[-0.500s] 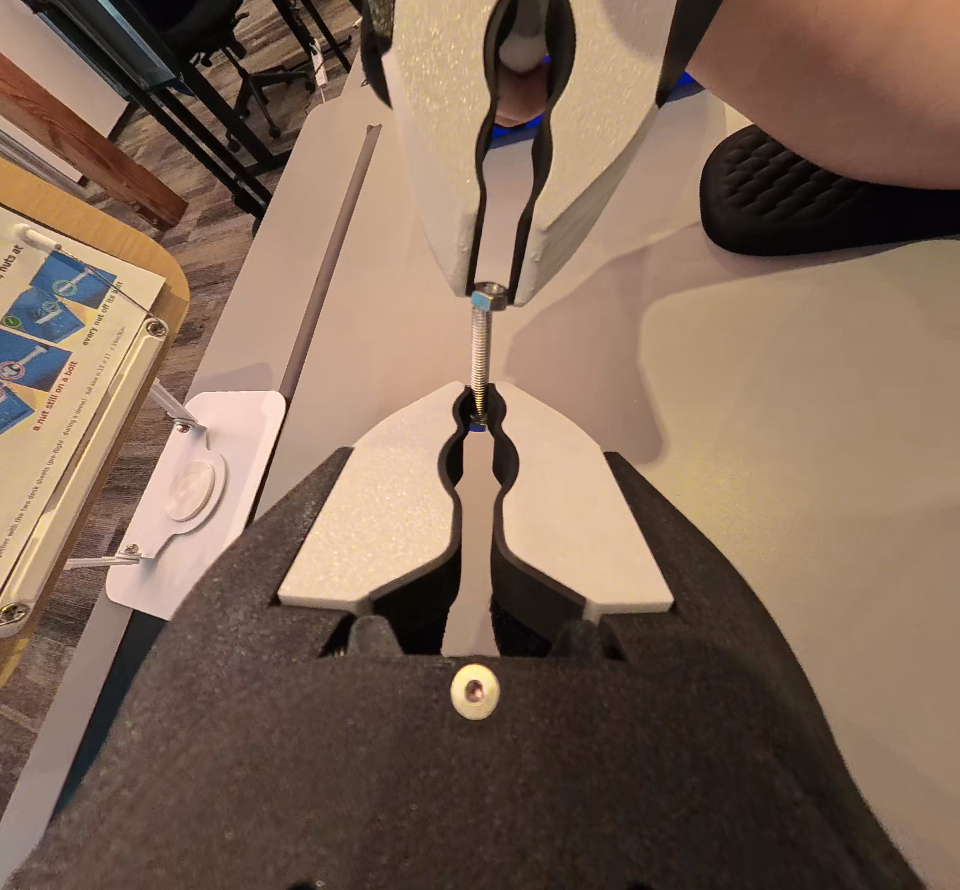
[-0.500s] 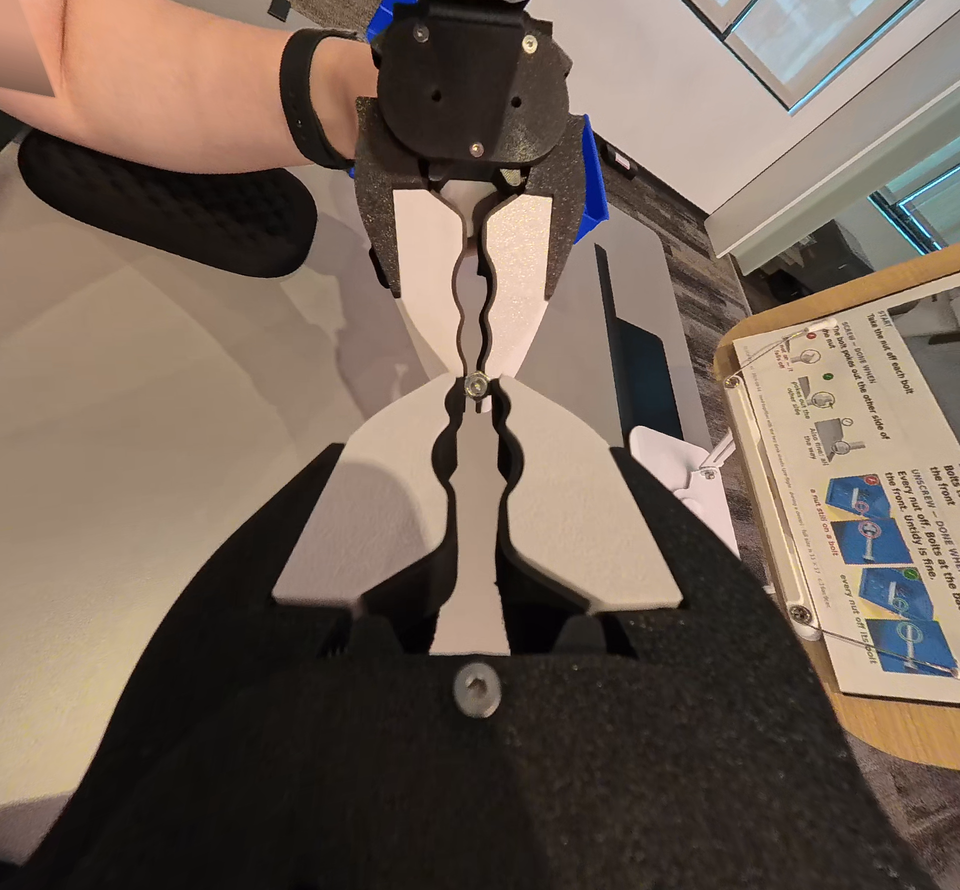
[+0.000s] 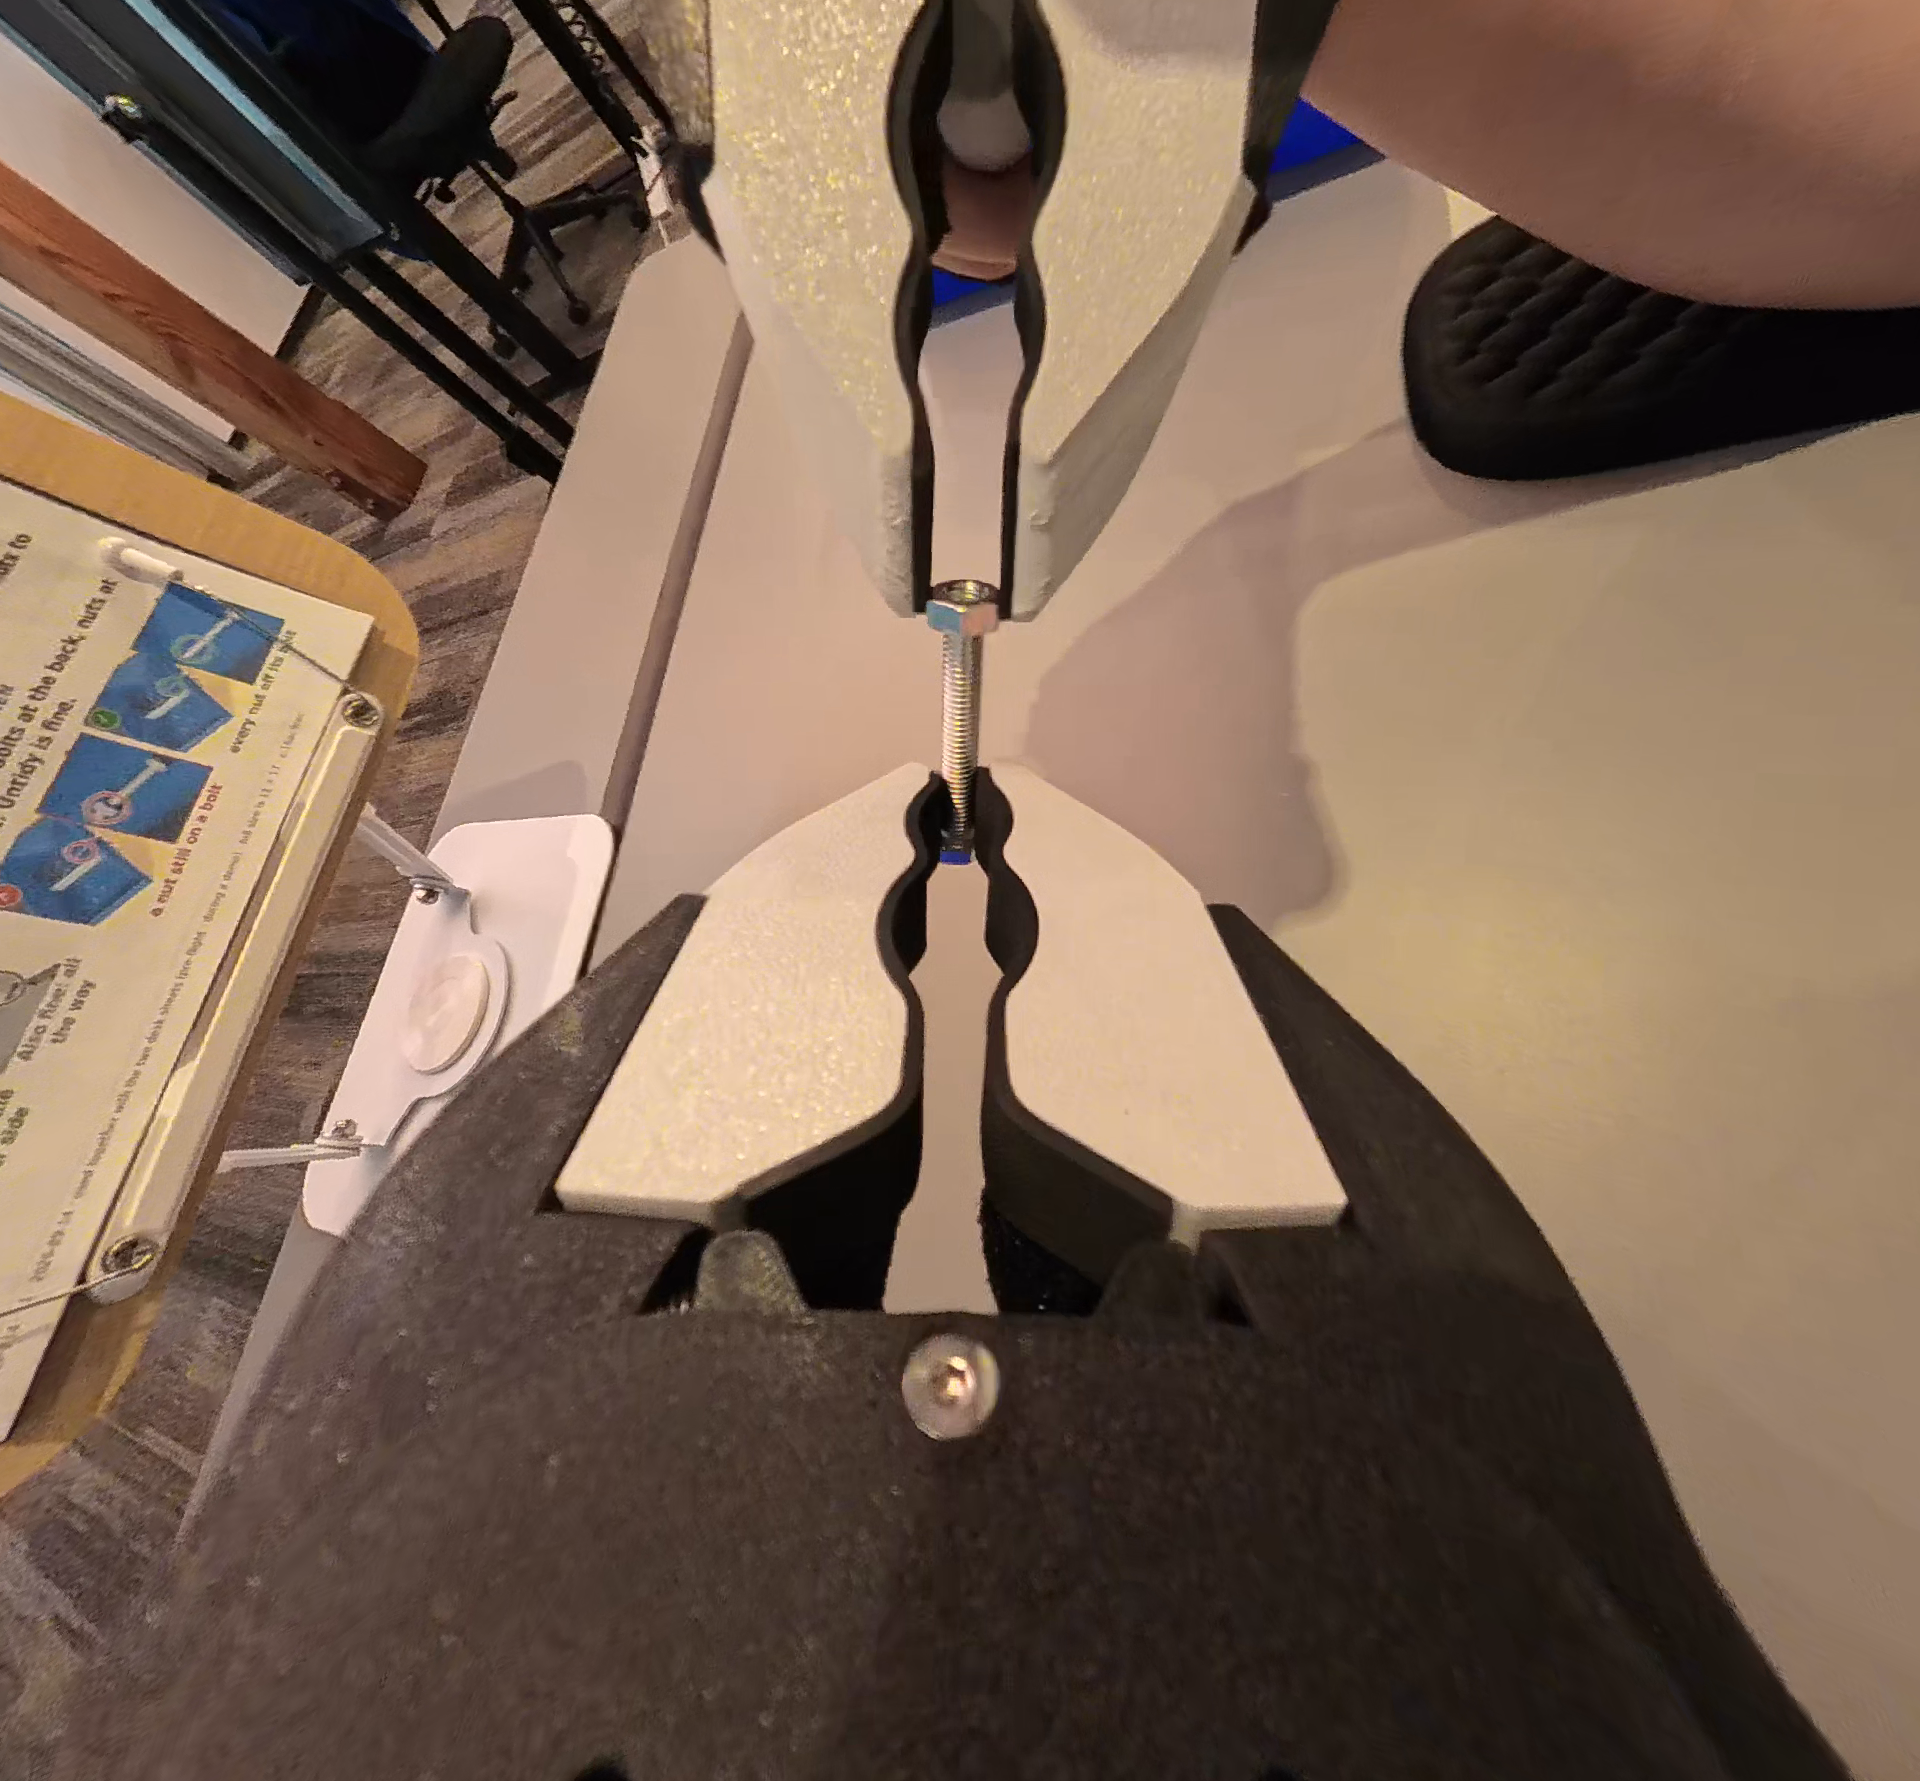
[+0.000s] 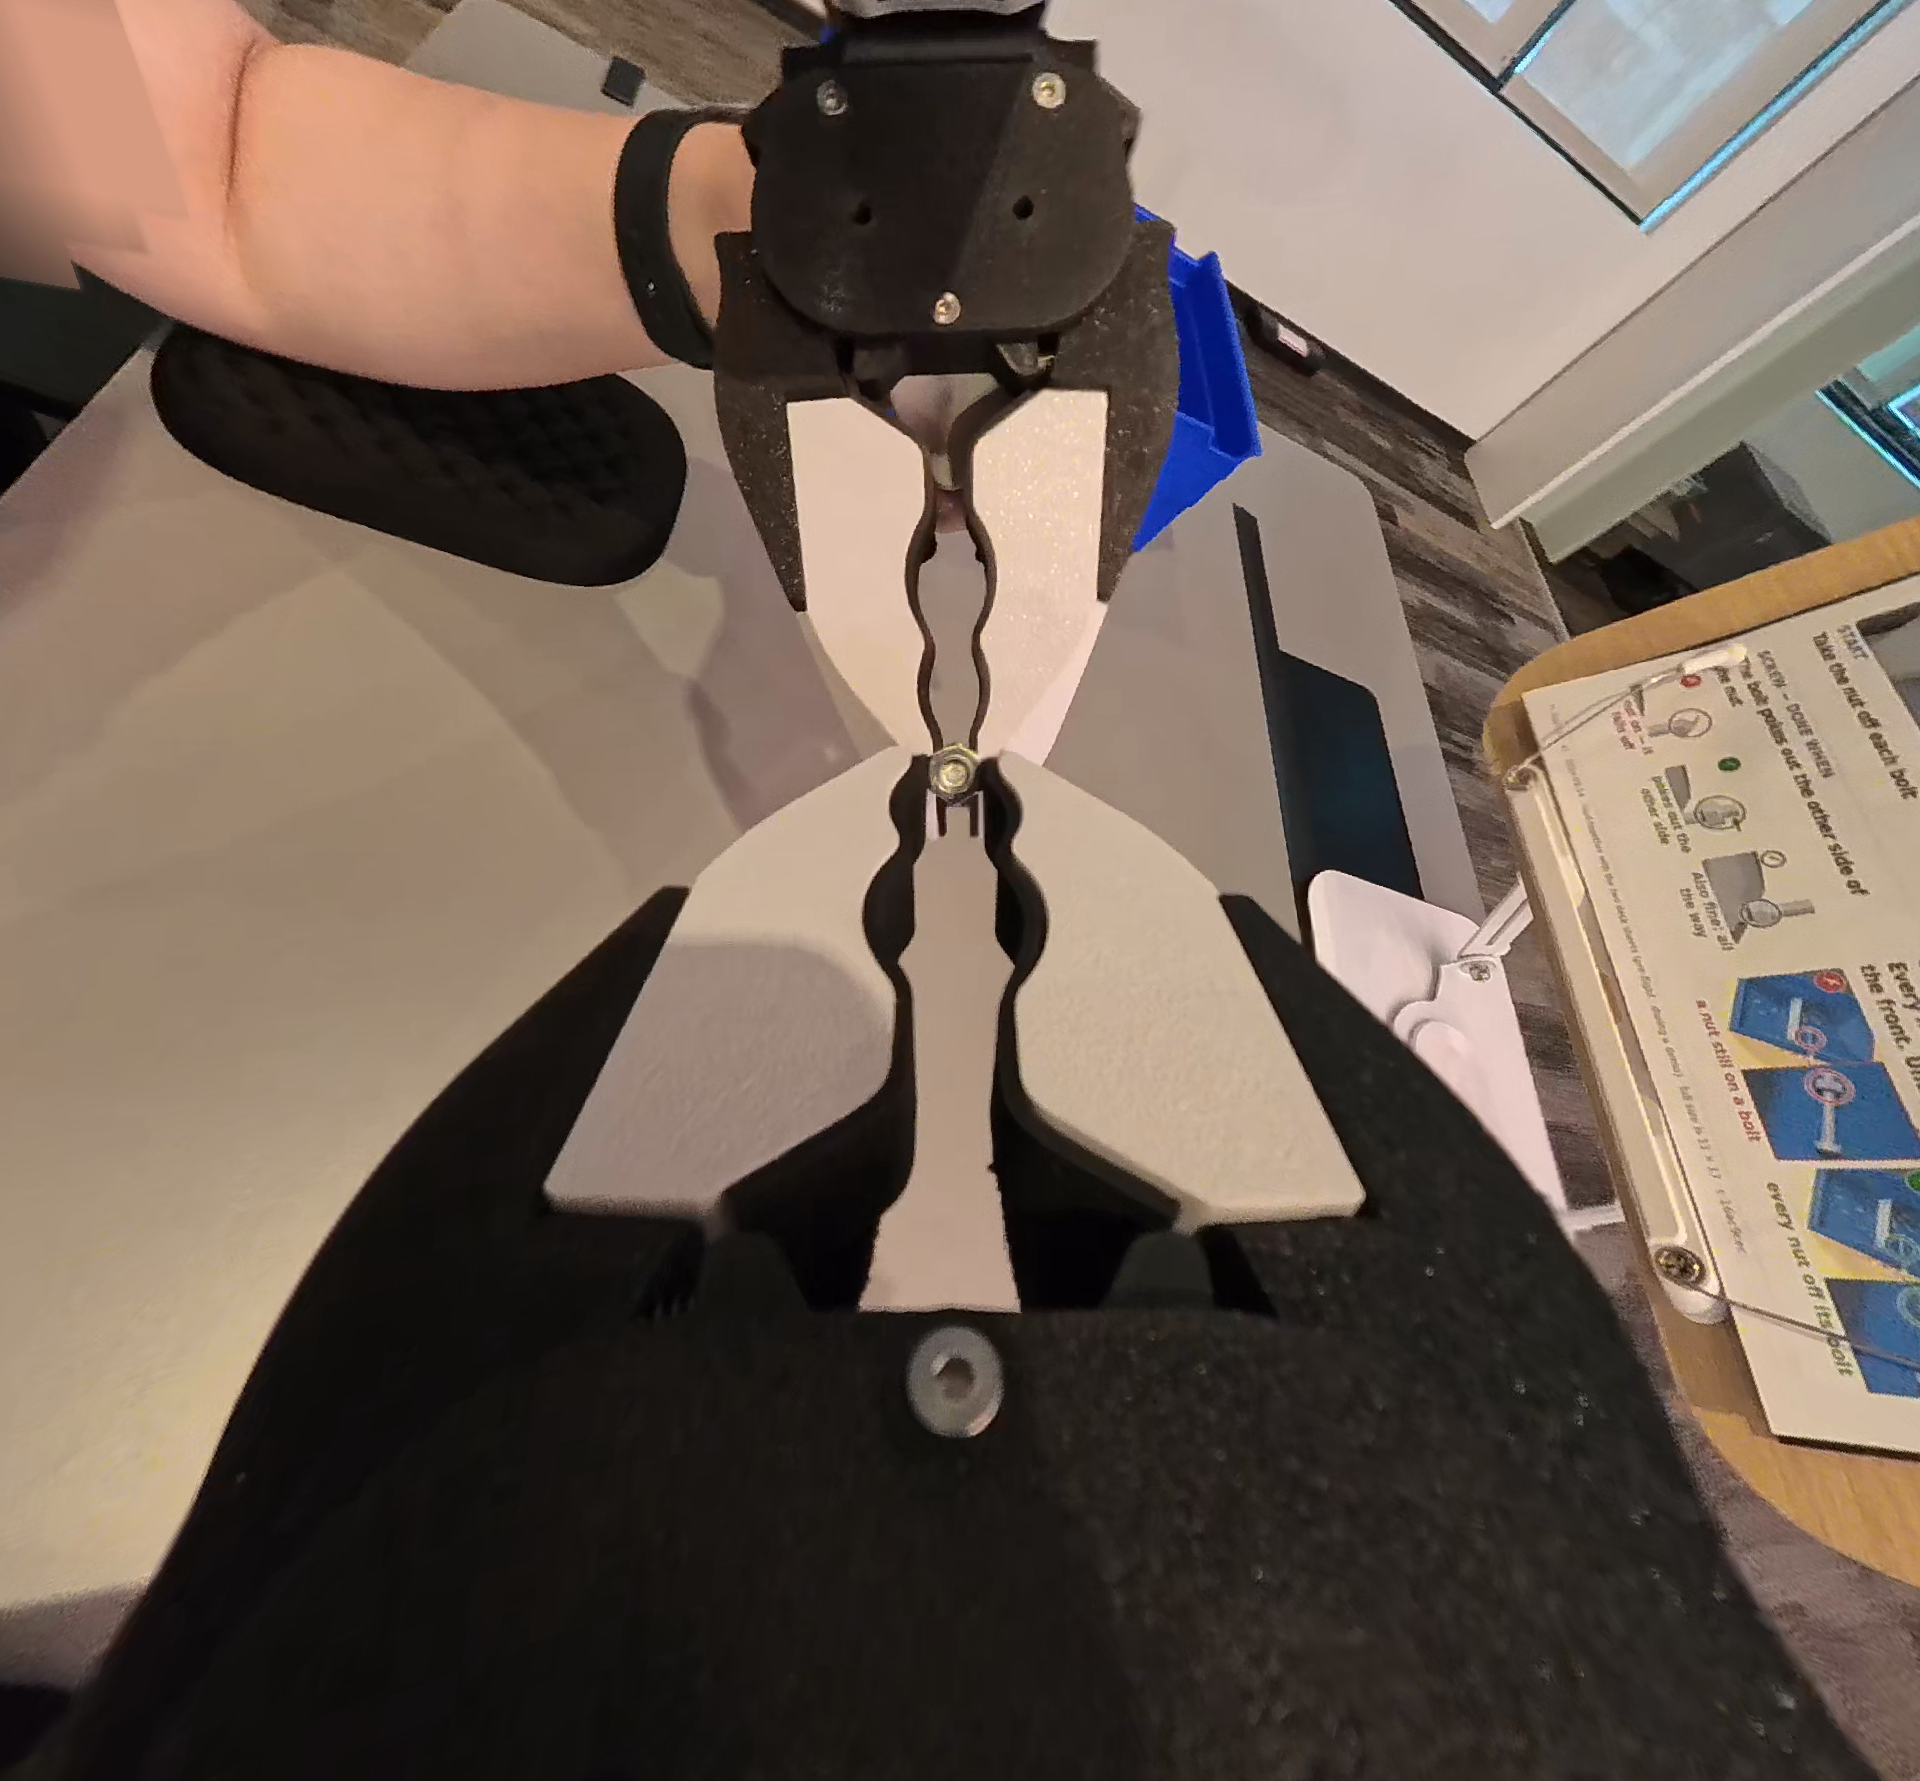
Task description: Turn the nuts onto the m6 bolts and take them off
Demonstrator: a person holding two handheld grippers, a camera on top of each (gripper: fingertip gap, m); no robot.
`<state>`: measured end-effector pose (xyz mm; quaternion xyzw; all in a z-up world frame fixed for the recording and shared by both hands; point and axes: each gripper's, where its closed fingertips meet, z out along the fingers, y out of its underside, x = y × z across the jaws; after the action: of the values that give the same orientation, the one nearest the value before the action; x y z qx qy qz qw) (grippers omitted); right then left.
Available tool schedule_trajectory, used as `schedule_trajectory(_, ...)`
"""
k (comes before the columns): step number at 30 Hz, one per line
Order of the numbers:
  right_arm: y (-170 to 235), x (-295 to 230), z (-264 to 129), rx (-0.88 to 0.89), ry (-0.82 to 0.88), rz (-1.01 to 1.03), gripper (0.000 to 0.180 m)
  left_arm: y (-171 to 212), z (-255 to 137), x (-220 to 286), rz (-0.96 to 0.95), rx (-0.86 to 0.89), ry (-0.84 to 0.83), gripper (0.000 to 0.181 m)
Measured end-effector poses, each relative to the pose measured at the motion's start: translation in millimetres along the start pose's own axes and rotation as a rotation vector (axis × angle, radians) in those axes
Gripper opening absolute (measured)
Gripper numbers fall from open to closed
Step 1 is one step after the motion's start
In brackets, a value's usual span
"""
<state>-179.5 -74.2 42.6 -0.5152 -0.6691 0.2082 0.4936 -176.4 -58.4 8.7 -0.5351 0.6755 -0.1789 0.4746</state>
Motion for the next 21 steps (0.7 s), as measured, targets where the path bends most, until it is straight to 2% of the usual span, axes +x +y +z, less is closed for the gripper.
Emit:
schedule_trajectory(10, -1.8, 34.2, 11.3, 0.042, 0.141, 0.232, 0.009, 9.2, -7.0, -32.7, -0.140, -0.055, -0.169, 0.005)
schedule_trajectory(21, -2.4, 50.5, 20.7, 0.089, 0.204, 0.458, 0.010, 17.6, -12.5, -48.8, -0.195, -0.104, -0.273, 0.005)
